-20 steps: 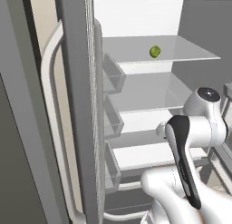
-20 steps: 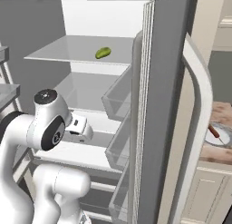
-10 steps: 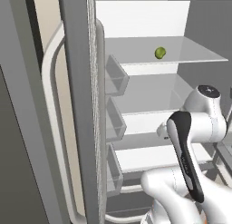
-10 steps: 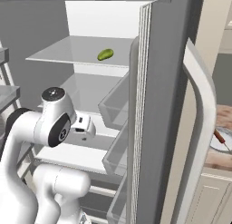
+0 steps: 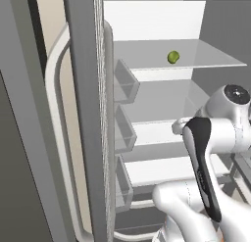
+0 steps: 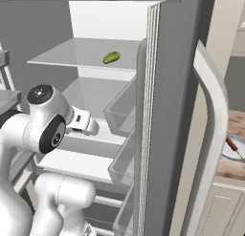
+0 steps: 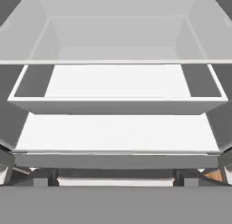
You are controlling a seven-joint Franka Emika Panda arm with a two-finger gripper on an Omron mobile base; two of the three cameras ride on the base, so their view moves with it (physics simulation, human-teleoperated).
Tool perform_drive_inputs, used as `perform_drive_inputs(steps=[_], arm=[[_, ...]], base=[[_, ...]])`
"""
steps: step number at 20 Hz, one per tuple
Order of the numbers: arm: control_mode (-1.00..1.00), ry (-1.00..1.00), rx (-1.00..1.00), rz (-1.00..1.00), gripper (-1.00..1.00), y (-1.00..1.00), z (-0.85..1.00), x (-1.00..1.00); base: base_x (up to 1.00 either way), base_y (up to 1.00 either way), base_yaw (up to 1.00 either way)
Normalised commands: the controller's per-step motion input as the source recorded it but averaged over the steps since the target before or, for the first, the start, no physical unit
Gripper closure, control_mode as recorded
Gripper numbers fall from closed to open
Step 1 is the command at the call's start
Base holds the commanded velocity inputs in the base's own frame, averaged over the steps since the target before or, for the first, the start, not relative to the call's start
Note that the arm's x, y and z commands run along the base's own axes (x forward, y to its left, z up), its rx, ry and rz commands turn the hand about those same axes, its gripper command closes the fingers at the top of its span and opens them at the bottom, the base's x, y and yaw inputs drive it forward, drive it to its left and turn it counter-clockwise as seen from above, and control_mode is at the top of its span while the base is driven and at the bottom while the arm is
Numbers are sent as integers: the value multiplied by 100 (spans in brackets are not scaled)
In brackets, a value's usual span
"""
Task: Place the cold items (mango and lime) from the fridge in one tupperware on the dining counter. Place the warm items (kebab skewer and hot dog) in the stove area in another tupperware.
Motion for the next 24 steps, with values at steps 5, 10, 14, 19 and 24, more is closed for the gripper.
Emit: perform_drive_inputs(steps=[5, 10, 14, 19, 24], arm=[[-100, -20, 0, 0, -100, -8, 66, 10], [-100, -2, 0, 0, -100, -2, 71, 40], [-100, 5, 0, 0, -100, -9, 71, 52], [-100, -3, 0, -3, -100, -18, 36, 51], [-100, 0, 0, -3, -100, -4, 10, 79]], base=[[0, 0, 0], [0, 0, 0], [0, 0, 0], [0, 0, 0], [0, 0, 0]])
